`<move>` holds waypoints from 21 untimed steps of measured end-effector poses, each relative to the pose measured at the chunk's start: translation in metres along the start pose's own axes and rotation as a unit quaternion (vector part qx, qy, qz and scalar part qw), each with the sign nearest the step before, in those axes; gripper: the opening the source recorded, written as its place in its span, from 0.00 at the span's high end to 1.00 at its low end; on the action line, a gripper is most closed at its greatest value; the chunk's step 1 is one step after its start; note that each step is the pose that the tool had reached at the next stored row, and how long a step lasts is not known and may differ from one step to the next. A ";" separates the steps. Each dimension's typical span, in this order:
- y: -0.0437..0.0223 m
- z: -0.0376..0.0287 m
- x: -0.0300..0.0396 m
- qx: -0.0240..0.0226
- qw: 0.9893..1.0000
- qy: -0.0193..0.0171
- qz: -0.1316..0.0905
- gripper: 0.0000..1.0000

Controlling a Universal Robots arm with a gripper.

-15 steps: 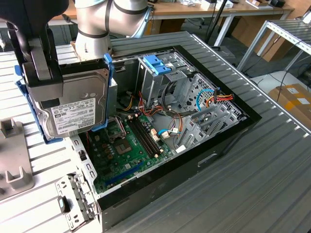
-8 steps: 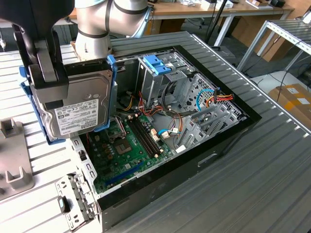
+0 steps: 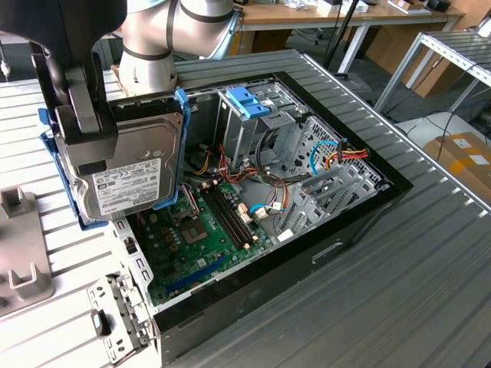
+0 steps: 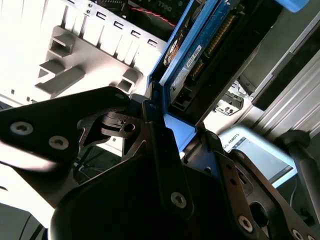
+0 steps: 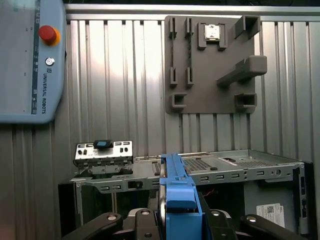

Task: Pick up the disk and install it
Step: 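Pick up the disk, then insert the disk into the insertion slot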

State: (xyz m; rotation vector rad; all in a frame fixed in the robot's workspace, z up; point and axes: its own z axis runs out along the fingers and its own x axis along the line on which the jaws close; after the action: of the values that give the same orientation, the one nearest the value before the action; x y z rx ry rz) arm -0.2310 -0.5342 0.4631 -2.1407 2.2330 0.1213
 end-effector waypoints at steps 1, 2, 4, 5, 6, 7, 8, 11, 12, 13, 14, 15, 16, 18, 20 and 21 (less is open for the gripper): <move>-0.0008 0.0001 0.0007 0.000 1.000 0.000 0.000 0.63; -0.0014 0.0001 0.0011 0.000 1.000 0.000 0.000 0.63; -0.0024 0.0002 0.0019 0.000 1.000 0.000 0.000 0.63; -0.0029 0.0002 0.0022 0.000 1.000 0.000 0.000 0.63; -0.0035 0.0003 0.0026 0.000 1.000 0.000 0.000 0.63; -0.0039 0.0003 0.0030 0.000 1.000 0.000 0.000 0.63; -0.0046 0.0004 0.0034 0.000 1.000 0.000 0.000 0.63; -0.0064 0.0005 0.0042 0.000 1.000 0.000 0.000 0.63; -0.0070 0.0007 0.0044 0.000 1.000 0.000 0.000 0.63; -0.0077 0.0008 0.0047 0.000 1.000 0.000 0.000 0.63; -0.0090 0.0011 0.0051 0.000 1.000 0.000 0.000 0.63; -0.0103 0.0011 0.0056 0.000 1.000 0.000 0.000 0.63; -0.0110 0.0011 0.0058 0.000 1.000 0.000 0.000 0.63; -0.0138 0.0011 0.0059 0.000 1.000 0.000 0.000 0.63; -0.0154 0.0009 0.0059 0.000 1.000 0.000 0.000 0.63; -0.0156 0.0003 0.0058 0.000 1.000 0.000 0.000 0.63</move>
State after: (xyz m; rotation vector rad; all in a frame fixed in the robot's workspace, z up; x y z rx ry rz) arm -0.2157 -0.5406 0.4619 -2.1405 2.2330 0.1214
